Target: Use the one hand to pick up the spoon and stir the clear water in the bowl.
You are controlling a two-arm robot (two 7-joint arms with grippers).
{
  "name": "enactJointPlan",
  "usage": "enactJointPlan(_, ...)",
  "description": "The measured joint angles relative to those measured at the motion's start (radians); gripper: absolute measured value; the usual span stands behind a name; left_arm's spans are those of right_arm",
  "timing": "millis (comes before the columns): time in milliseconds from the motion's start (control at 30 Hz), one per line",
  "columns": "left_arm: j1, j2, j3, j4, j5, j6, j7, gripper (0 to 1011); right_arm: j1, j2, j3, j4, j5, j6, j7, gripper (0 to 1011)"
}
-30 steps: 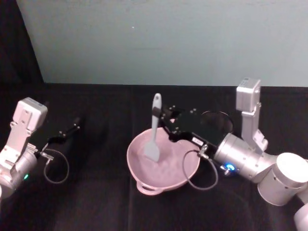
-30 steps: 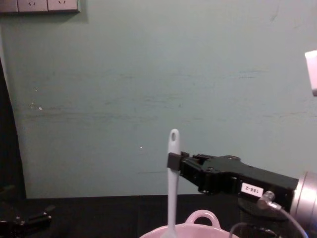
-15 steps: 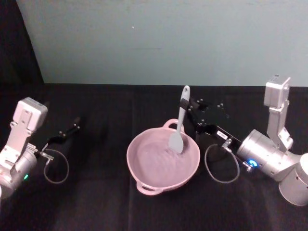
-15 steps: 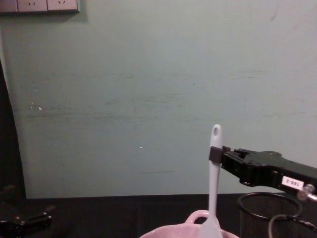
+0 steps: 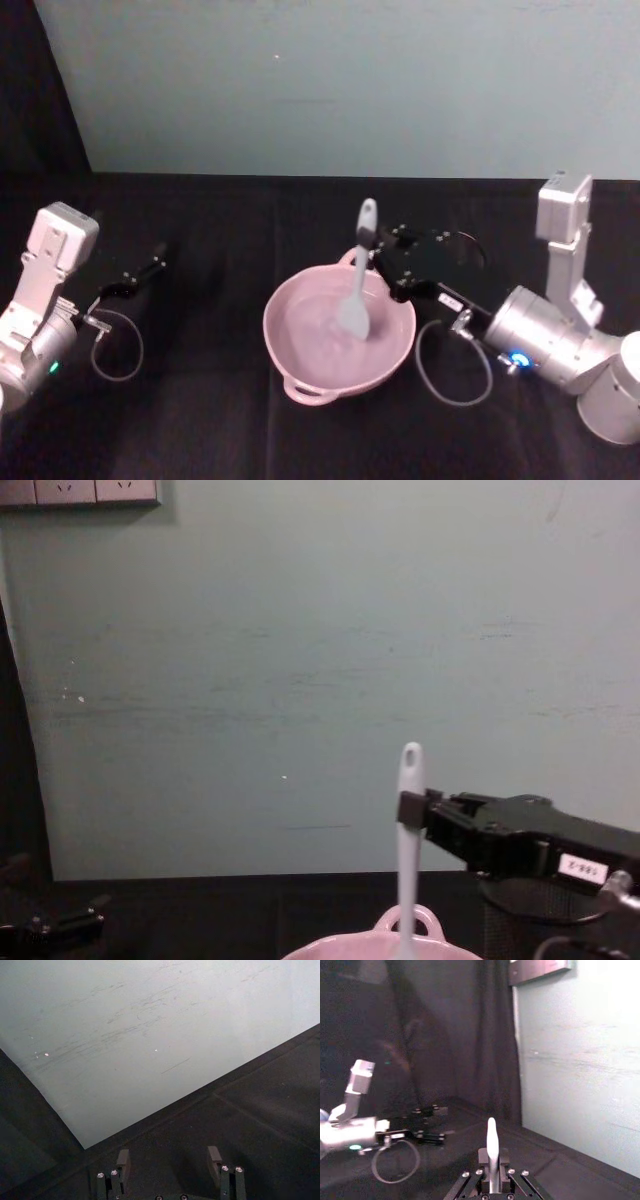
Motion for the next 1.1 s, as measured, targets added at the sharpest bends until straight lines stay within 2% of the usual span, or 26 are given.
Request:
enactJointPlan(367, 0.000, 0.000, 0.000, 0.000, 0.000, 0.000, 0.000, 1005, 0.013, -0.038, -0.052, -0.006, 0.000, 0.003, 0.023, 117)
enactJointPlan(533, 0.000, 0.000, 0.000, 0.000, 0.000, 0.000, 0.000, 1005, 0.037, -0.062, -0.067, 0.028, 0.001, -0.001, 0.029, 117)
enactJointPlan(600, 0.000, 0.000, 0.000, 0.000, 0.000, 0.000, 0.000, 1005, 0.059, -0.080, -0.073, 0.063, 0.004, -0.008, 0.032, 117)
enactJointPlan(867, 0.000, 0.000, 0.000, 0.000, 0.000, 0.000, 0.000, 1005, 0.105, -0.103, -0.063, 0.151, 0.012, -0.023, 0.036, 117)
enactJointPlan(967, 0.000, 0.000, 0.000, 0.000, 0.000, 0.000, 0.000, 1005, 0.114, -0.099, -0.050, 0.167, 0.010, -0.028, 0.030, 117)
enactJointPlan(1100, 0.000, 0.000, 0.000, 0.000, 0.000, 0.000, 0.000, 1005, 0.109, -0.077, -0.026, 0.162, 0.006, -0.031, 0.014, 117)
